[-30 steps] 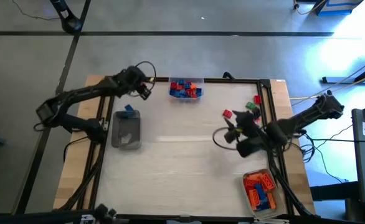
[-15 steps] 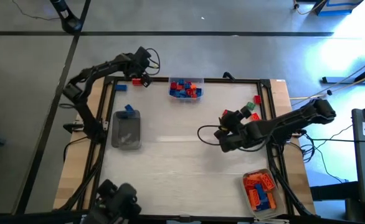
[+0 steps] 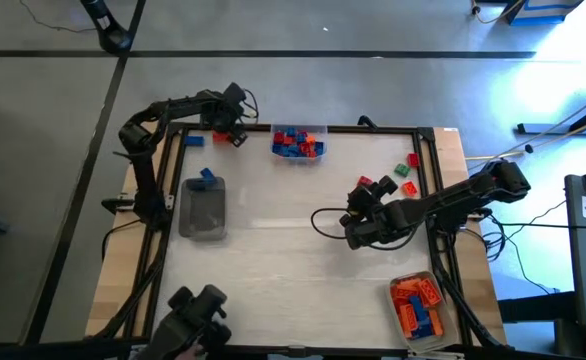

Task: Sort blocks by size
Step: Put the orange 8 stud game piece into the gray bin

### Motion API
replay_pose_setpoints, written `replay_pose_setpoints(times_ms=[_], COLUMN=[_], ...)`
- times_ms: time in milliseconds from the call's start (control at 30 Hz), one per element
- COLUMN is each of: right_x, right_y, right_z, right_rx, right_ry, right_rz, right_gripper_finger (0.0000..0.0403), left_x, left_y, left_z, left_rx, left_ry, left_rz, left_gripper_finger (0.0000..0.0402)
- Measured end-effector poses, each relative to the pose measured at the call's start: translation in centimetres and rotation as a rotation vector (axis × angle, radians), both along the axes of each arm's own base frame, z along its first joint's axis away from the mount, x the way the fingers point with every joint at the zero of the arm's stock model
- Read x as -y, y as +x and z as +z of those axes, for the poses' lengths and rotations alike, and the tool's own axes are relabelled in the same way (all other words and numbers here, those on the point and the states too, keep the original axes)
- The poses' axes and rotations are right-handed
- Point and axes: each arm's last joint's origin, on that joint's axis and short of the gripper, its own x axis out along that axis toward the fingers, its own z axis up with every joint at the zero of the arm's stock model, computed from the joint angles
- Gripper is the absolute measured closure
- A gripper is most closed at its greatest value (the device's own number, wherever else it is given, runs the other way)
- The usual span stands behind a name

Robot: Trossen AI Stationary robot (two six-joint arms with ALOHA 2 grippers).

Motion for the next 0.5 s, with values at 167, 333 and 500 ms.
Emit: replay_pose_setpoints(times_ms=[167, 333, 500], right_x=[0.0, 0.0, 0.0], right_y=[0.0, 0.0, 0.1], right_z=[0.0, 0.0, 0.0], right_rx=[0.0, 0.001, 0.001], right_ry=[0.0, 0.0, -0.001], right_rz=[0.0, 0.0, 0.009], right_gripper_finger=[0.0175, 0.0175, 0.0175], left_x=[1.1, 3.0, 5.6], left_y=[0.6, 2.4, 4.7], left_z=[-0.3, -0.4, 1.1], left_rx=[0.08, 0.106, 0.06], left_ry=[-0.141, -0.221, -0.176], left_rz=[-0.052, -0.134, -0.296], left_gripper_finger=[0.0158, 0.0161, 0.0165])
